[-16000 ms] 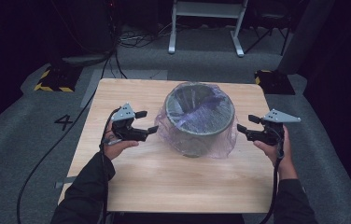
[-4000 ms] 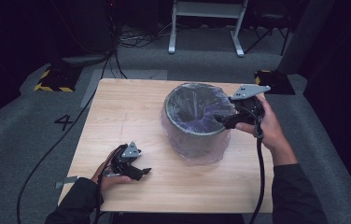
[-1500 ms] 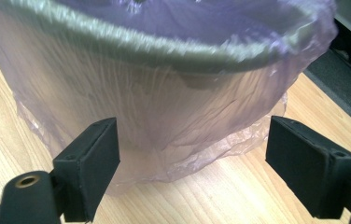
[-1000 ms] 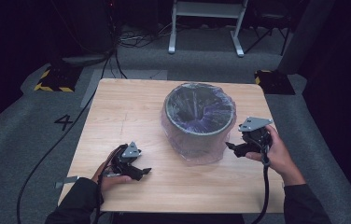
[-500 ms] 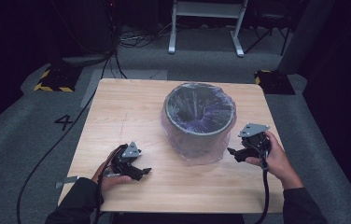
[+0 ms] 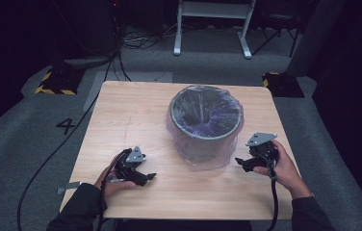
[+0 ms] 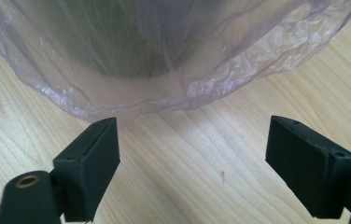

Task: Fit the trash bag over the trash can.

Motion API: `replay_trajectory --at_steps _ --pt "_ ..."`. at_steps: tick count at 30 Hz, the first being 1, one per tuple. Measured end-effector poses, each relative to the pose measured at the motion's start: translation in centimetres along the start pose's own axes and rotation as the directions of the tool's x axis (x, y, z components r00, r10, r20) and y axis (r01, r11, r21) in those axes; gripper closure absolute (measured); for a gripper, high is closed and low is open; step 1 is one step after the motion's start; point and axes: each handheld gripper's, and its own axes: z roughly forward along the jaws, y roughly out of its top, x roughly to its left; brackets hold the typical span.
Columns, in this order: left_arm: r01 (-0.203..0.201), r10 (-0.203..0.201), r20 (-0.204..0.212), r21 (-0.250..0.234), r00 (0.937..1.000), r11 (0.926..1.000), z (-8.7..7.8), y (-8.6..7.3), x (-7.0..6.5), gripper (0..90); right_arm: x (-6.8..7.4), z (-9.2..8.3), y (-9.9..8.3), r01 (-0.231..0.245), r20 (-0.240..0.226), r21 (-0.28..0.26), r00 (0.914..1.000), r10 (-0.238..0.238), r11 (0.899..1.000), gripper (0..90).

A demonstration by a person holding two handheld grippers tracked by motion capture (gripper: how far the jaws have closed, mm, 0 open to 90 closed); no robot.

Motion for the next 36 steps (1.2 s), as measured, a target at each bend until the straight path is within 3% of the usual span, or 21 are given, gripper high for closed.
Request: replay_trajectory --at_steps 20,26,36 --pt "0.0 0.0 0.0 0.0 1.0 1.0 0.0 0.0 0.0 14.8 0.4 1.2 -3.1 -0.051 -0.018 0.019 0.9985 0.051 0.999 17.9" --pt "0.001 -0.001 0.0 0.0 1.0 1.0 0.0 0.0 0.0 14.8 0.7 1.4 -3.9 -0.042 0.03 0.007 0.9987 0.042 0.999 18.3" --pt "0.001 -0.001 0.0 0.0 1.0 1.0 0.0 0.0 0.0 14.8 1.1 1.7 -5.2 -0.042 0.042 -0.01 0.9982 0.042 0.999 18.1"
